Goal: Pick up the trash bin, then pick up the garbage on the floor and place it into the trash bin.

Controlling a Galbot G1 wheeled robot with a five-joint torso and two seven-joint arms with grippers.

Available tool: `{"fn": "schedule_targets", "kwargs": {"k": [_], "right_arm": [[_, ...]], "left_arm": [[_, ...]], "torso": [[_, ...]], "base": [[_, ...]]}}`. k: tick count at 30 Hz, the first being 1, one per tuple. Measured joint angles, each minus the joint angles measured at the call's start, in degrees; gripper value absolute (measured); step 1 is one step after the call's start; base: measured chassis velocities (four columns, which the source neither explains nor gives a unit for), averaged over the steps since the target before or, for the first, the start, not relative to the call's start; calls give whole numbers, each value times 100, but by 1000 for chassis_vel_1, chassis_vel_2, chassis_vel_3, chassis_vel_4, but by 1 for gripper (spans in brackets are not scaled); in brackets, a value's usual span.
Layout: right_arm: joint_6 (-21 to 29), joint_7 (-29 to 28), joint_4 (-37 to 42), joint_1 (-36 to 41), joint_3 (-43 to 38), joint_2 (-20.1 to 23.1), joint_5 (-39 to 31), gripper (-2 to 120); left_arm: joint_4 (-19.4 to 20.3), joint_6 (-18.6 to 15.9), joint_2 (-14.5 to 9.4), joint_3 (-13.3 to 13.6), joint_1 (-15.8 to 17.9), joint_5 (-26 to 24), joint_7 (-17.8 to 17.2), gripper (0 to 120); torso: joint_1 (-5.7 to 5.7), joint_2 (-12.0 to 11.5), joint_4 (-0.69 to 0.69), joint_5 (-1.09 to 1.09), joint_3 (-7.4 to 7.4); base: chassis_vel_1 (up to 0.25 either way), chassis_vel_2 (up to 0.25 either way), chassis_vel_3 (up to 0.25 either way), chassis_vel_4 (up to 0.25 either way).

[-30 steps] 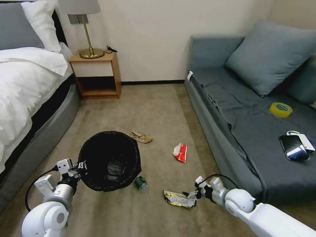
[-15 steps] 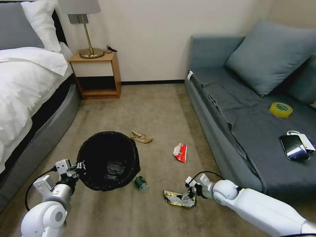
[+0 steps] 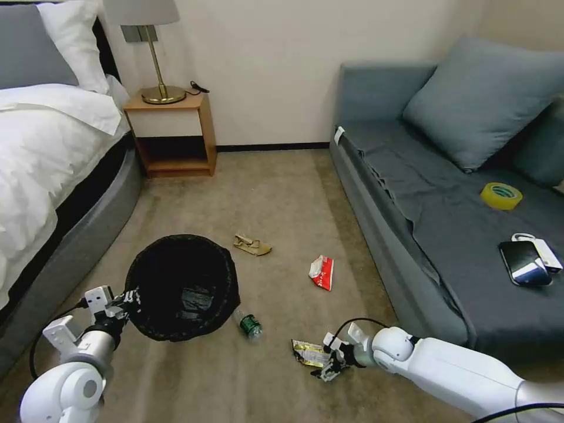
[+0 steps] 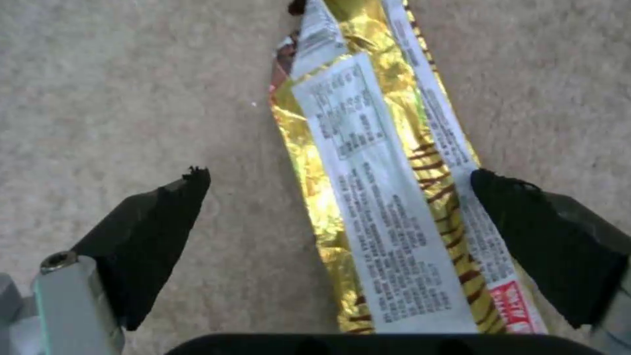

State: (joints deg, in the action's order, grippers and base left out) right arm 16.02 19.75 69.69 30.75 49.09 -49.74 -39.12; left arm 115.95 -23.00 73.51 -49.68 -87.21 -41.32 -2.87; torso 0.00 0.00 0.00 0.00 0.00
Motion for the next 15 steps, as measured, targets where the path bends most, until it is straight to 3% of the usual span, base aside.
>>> {"fn": "schedule_targets", "kwargs": {"k": [15], "right_arm": [[-151,-11,-386,126,-198,-150,445,100]], "left_arm": [[-16,128,41,-27,-90,17,62,4]], "torso": [[0,0,0,-1,0]], "base": [[0,0,0,0]]}}
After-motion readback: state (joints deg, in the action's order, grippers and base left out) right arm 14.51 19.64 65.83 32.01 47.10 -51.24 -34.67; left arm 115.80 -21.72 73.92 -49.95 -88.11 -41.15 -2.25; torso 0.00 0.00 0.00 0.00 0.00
